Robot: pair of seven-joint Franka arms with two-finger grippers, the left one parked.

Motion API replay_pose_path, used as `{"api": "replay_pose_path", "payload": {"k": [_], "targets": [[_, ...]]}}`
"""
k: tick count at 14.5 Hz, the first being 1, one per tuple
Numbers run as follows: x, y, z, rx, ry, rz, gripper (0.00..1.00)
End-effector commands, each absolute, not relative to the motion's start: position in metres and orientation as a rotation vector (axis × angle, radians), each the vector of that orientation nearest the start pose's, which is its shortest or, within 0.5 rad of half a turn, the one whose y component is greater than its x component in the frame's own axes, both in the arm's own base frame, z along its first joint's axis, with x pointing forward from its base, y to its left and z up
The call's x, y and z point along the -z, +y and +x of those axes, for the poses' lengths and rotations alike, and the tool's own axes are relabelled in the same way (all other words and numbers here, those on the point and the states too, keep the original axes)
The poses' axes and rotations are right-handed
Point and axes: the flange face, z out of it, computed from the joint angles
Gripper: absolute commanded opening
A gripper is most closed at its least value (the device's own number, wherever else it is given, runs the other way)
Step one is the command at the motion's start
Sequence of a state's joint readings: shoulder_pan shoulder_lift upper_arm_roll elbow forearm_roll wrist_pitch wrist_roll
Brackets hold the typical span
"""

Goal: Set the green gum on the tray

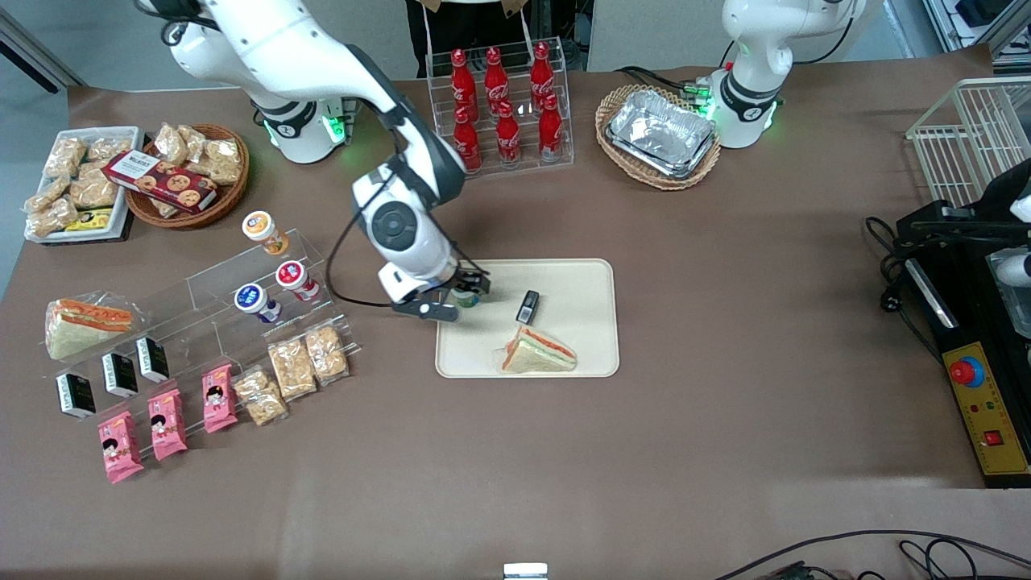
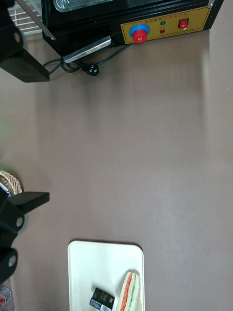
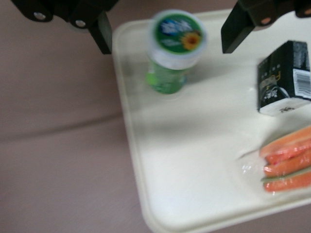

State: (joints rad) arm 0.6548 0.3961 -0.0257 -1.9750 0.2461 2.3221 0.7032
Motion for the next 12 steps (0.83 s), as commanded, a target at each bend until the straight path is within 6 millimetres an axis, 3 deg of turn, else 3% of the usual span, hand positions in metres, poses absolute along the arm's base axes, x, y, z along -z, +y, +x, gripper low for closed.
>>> {"api": "replay_pose_path", "payload": {"k": [1,4,7,12], "targets": [[-0.340,0.263,0.525,-0.287,0.265,-2.973,1.00],[-0.381,0.195,0.538,-0.297,0.214,-2.948,1.00],[-0.429,0.161,0.542,-0.235,0.206,-2.962,1.00],[-0.506,0.086,0.558,-0.233,0.216,-2.980,1.00]]}}
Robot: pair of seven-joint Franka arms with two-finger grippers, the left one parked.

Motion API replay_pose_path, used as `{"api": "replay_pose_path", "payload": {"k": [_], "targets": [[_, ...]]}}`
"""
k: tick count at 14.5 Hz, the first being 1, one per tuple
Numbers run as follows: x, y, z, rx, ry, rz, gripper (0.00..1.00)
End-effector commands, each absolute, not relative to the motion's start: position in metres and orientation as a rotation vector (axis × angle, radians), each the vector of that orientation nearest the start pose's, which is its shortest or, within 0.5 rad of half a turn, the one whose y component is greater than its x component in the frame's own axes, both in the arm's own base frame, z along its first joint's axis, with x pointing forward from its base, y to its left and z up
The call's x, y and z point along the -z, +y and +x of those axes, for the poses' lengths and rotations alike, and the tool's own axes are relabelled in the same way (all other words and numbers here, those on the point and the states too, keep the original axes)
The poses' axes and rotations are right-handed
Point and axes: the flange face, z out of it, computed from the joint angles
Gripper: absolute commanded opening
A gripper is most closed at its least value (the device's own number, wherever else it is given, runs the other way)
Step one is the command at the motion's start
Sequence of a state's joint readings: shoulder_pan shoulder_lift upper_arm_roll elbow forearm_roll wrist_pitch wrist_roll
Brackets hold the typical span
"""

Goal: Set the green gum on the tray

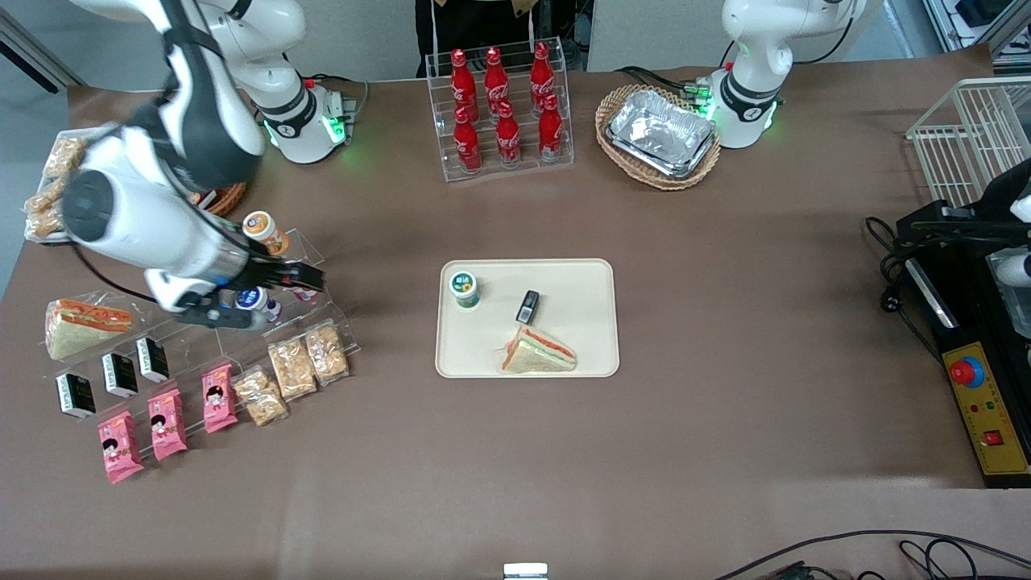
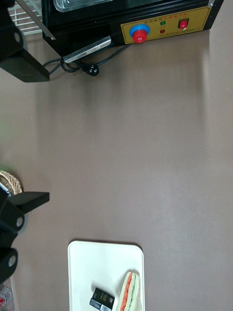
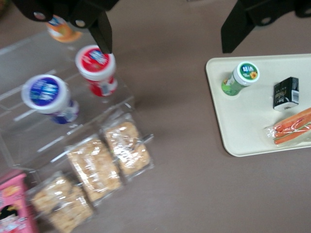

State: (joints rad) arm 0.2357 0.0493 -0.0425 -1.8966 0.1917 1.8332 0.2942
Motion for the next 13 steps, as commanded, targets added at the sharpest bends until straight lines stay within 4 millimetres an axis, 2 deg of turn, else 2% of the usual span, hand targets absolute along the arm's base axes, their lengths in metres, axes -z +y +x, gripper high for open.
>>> {"api": "replay_pose_path", "payload": {"k": [1,3,5,6,9,11,13], "targets": [[-0.515,0.070,0.559,-0.221,0.238,-2.977,1.00],[-0.538,0.043,0.557,-0.148,0.253,-2.992,1.00],[-0.558,0.025,0.554,-0.086,0.184,-3.014,1.00],[-0.568,0.010,0.554,-0.076,0.185,-3.023,1.00],[-0.608,-0.019,0.551,-0.099,0.143,-3.066,1.00],[-0.625,-0.027,0.551,-0.081,0.151,-3.110,1.00],[-0.628,-0.031,0.550,-0.071,0.161,-3.114,1.00]]}}
